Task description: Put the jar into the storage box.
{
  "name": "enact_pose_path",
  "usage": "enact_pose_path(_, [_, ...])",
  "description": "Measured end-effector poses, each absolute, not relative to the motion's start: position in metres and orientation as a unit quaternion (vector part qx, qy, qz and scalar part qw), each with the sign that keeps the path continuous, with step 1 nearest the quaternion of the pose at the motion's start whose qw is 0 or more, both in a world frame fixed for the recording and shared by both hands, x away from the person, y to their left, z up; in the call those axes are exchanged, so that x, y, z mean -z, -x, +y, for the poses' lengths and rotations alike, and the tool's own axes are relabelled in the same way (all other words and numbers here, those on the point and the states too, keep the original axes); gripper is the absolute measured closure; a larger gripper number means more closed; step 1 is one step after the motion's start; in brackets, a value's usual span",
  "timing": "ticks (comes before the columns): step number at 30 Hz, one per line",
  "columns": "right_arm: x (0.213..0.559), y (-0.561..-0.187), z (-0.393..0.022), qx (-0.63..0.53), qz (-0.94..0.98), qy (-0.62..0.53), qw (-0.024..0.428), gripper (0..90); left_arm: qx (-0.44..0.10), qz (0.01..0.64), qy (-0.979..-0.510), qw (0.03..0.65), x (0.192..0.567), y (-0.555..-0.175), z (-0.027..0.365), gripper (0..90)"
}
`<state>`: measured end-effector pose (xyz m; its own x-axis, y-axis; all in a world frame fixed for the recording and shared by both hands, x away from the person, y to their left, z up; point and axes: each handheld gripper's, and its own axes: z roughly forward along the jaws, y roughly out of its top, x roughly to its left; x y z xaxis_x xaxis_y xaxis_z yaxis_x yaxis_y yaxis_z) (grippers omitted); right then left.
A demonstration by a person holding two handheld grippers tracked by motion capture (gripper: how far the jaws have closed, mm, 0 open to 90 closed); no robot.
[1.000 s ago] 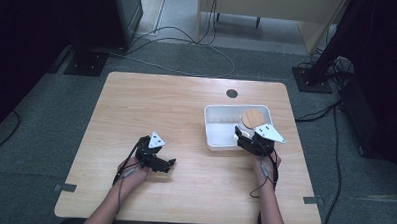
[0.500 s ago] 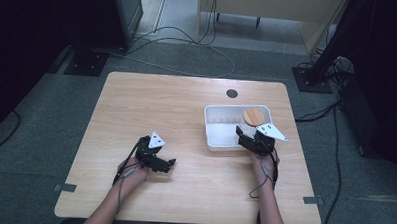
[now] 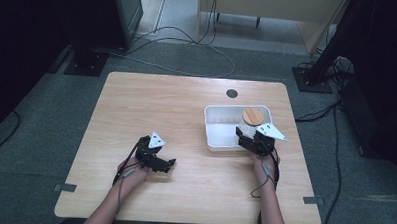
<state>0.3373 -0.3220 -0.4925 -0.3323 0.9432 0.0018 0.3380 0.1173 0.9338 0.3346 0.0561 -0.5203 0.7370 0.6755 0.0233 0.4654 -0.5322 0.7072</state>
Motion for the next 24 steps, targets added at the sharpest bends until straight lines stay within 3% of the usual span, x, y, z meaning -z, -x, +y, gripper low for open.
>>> enact_pose_path(24, [0.483, -0.326, -0.334, -0.443, 0.71, -0.465, 0.288, 18.3, -0.149, 0.331, -0.862, 0.353, 0.52, -0.335, 0.056, 0.0])
